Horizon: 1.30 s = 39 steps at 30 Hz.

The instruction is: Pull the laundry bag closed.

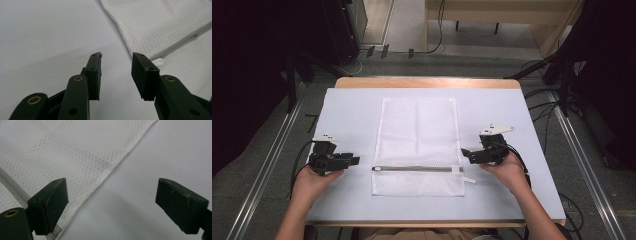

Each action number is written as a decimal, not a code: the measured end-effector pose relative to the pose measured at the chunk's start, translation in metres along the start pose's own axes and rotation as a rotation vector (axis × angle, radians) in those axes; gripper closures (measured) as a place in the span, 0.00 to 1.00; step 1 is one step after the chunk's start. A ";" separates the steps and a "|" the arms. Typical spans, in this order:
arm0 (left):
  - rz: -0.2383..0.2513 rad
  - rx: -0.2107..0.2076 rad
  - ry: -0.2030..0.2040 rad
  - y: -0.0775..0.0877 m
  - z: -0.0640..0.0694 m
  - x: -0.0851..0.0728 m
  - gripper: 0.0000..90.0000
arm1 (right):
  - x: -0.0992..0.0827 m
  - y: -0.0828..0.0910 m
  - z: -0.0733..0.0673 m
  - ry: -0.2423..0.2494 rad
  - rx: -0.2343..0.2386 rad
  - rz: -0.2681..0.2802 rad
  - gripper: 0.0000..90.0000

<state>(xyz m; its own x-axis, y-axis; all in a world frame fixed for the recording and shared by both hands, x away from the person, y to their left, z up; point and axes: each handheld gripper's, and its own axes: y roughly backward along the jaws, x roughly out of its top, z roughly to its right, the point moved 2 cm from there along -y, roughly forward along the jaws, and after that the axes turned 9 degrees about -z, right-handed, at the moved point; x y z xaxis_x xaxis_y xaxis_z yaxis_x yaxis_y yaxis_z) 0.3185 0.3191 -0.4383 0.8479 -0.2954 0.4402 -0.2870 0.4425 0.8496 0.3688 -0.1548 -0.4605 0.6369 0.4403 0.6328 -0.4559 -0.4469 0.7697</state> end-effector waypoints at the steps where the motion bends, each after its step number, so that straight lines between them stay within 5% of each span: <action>1: 0.000 -0.004 -0.003 0.000 0.000 0.000 0.68 | 0.000 0.000 0.000 -0.003 -0.003 -0.003 0.16; 10: 0.007 0.002 -0.022 -0.001 0.000 0.001 0.50 | 0.000 0.001 -0.001 -0.022 -0.019 0.004 0.17; 12: -0.002 -0.030 0.054 -0.001 -0.003 0.003 0.45 | 0.000 0.002 -0.002 -0.016 -0.009 0.010 0.19; 15: 0.006 -0.026 0.046 -0.002 -0.003 0.004 0.41 | -0.001 0.003 -0.002 -0.013 -0.022 0.013 0.20; 27: 0.005 -0.042 0.007 -0.005 -0.002 0.001 0.46 | -0.004 0.004 -0.001 -0.032 0.010 -0.039 0.35; 33: 0.029 -0.052 0.036 -0.003 -0.003 0.002 0.46 | -0.005 0.004 -0.002 -0.029 0.000 -0.053 0.40; 39: 0.007 -0.049 0.002 -0.005 -0.001 0.000 0.46 | -0.006 0.004 -0.005 -0.024 0.005 -0.054 0.40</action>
<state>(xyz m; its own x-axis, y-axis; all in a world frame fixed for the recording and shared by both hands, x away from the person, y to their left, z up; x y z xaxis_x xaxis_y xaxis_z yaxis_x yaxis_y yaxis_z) 0.3203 0.3177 -0.4423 0.8470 -0.2904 0.4454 -0.2708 0.4853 0.8314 0.3603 -0.1556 -0.4602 0.6753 0.4450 0.5882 -0.4174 -0.4268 0.8022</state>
